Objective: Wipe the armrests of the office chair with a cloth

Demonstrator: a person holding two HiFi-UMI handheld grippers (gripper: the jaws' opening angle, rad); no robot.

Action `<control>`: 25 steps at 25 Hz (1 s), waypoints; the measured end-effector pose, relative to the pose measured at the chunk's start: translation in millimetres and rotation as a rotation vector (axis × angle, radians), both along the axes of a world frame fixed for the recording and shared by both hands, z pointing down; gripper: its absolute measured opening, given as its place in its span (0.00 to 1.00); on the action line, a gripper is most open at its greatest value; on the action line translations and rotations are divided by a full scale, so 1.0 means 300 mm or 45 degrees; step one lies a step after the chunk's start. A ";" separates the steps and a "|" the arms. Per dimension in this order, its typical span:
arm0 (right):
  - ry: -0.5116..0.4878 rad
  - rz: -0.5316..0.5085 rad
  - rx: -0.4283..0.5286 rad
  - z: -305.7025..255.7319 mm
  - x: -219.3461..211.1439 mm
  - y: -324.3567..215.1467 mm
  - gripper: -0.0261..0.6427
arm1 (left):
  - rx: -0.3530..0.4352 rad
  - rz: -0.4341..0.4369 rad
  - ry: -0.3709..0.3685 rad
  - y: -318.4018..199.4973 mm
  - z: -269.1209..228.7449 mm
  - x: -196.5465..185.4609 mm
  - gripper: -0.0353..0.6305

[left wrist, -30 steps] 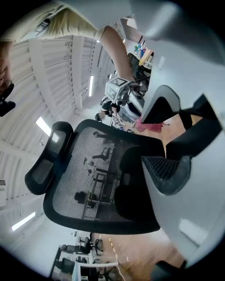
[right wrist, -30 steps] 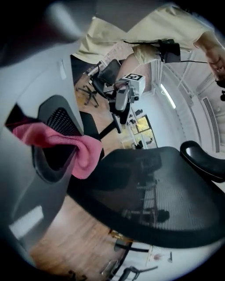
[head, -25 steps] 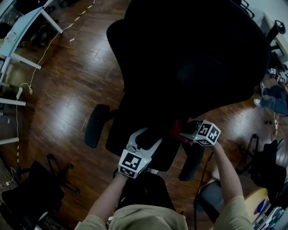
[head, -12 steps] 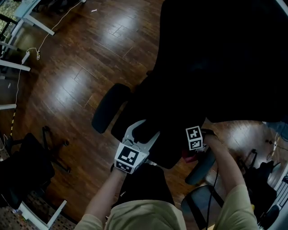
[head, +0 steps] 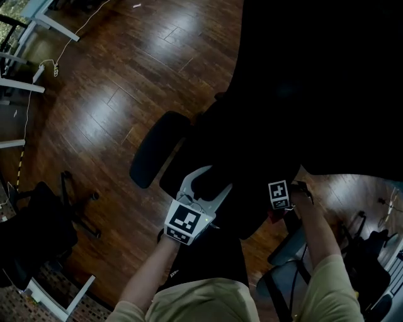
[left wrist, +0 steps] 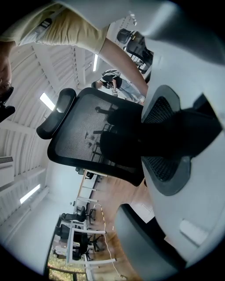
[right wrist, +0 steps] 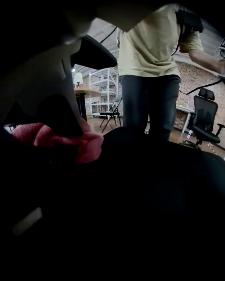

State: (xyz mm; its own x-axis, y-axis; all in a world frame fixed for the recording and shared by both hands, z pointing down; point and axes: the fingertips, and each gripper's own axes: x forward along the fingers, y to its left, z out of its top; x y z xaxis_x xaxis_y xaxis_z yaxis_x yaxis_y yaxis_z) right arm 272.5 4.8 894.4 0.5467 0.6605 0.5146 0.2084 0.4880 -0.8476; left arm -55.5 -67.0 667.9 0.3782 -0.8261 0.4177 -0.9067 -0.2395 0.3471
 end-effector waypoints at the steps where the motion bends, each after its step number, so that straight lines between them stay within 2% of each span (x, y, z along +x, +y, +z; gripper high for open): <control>1: 0.012 -0.013 -0.015 0.006 0.001 0.000 0.13 | -0.007 0.003 -0.002 0.005 0.015 -0.003 0.37; 3: 0.018 -0.032 -0.016 0.009 -0.007 0.000 0.13 | -0.025 0.009 -0.003 0.021 0.037 -0.007 0.37; 5: -0.043 -0.018 0.046 0.002 -0.040 -0.012 0.13 | -0.043 0.019 0.003 0.030 0.037 -0.004 0.37; 9: -0.350 0.142 0.247 -0.124 -0.198 -0.090 0.13 | -0.038 0.041 0.028 0.026 -0.029 0.019 0.37; 14: -0.837 0.495 0.485 -0.483 -0.458 -0.267 0.13 | 0.048 0.047 0.036 -0.034 -0.220 0.040 0.37; 18: -1.178 0.812 0.687 -0.833 -0.589 -0.380 0.14 | 0.159 0.057 0.053 -0.084 -0.419 0.064 0.37; 21: -1.414 1.140 0.796 -1.118 -0.624 -0.410 0.14 | 0.220 0.033 0.085 -0.083 -0.571 0.083 0.37; 25: -1.704 1.554 0.947 -1.474 -0.581 -0.401 0.14 | 0.328 0.014 0.080 -0.063 -0.779 0.110 0.37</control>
State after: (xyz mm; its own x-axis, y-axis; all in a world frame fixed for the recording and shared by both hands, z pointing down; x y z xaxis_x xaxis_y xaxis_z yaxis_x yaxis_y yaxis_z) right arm 98.3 -115.5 452.1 -0.8733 -0.1875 0.4496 -0.2336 0.9711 -0.0486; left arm -22.6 -85.7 434.2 0.4064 -0.8978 0.1696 -0.8822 -0.3372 0.3287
